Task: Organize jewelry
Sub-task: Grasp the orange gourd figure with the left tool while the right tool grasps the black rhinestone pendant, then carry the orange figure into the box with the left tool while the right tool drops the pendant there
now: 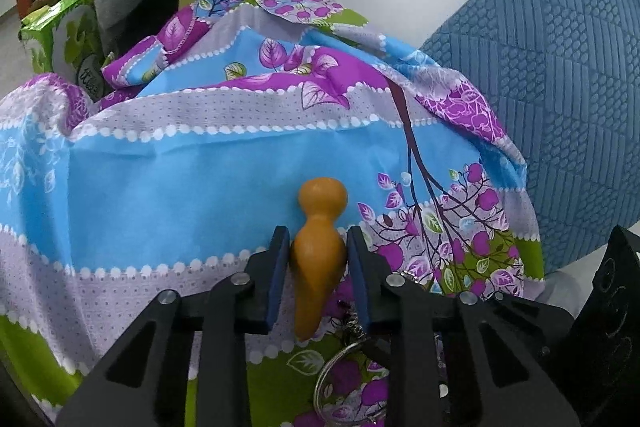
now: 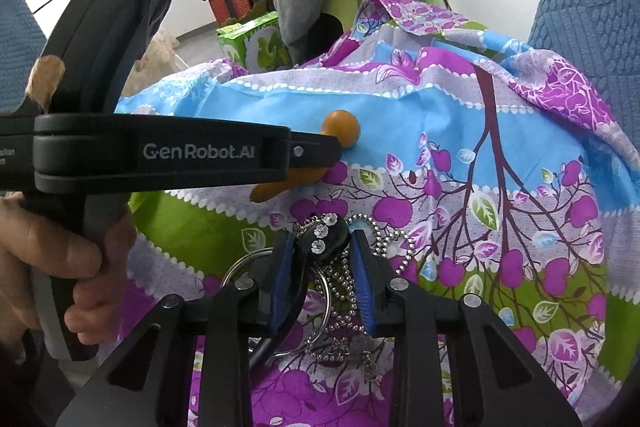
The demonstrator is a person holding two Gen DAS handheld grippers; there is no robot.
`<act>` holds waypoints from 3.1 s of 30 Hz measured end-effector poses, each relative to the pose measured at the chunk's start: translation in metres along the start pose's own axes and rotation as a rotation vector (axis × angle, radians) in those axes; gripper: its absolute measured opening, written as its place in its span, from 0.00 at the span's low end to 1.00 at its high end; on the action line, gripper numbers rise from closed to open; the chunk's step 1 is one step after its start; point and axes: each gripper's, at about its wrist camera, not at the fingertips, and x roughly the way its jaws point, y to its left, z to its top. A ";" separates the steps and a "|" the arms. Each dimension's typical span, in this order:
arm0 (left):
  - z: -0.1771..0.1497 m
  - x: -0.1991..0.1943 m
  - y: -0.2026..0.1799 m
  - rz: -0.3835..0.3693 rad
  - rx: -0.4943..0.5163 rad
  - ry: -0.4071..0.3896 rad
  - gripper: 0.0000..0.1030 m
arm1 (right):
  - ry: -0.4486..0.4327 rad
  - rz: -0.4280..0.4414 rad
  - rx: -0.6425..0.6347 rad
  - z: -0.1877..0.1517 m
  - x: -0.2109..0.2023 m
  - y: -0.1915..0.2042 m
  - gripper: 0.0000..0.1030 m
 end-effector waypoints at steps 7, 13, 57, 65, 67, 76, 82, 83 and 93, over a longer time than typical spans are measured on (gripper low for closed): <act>-0.010 -0.030 -0.003 0.015 -0.014 -0.036 0.29 | -0.018 0.016 0.019 0.001 -0.014 0.000 0.25; -0.026 -0.072 -0.004 0.031 -0.044 -0.089 0.29 | -0.028 0.017 0.014 0.000 -0.026 0.005 0.25; -0.063 -0.369 0.030 0.396 -0.148 -0.478 0.29 | -0.263 0.206 -0.225 0.140 -0.181 0.193 0.25; -0.097 -0.365 0.086 0.445 -0.262 -0.442 0.29 | -0.140 0.284 -0.292 0.132 -0.120 0.248 0.25; -0.106 -0.359 0.098 0.445 -0.288 -0.425 0.29 | -0.092 0.294 -0.314 0.126 -0.100 0.260 0.25; -0.124 -0.329 0.144 0.435 -0.359 -0.361 0.29 | 0.043 0.302 -0.346 0.109 -0.031 0.284 0.25; -0.125 -0.312 0.161 0.412 -0.395 -0.331 0.29 | 0.092 0.300 -0.354 0.105 -0.003 0.291 0.25; -0.127 -0.309 0.163 0.407 -0.401 -0.328 0.29 | 0.102 0.299 -0.351 0.104 0.001 0.291 0.25; -0.132 -0.307 0.168 0.393 -0.421 -0.314 0.30 | 0.167 0.301 -0.324 0.097 0.022 0.289 0.30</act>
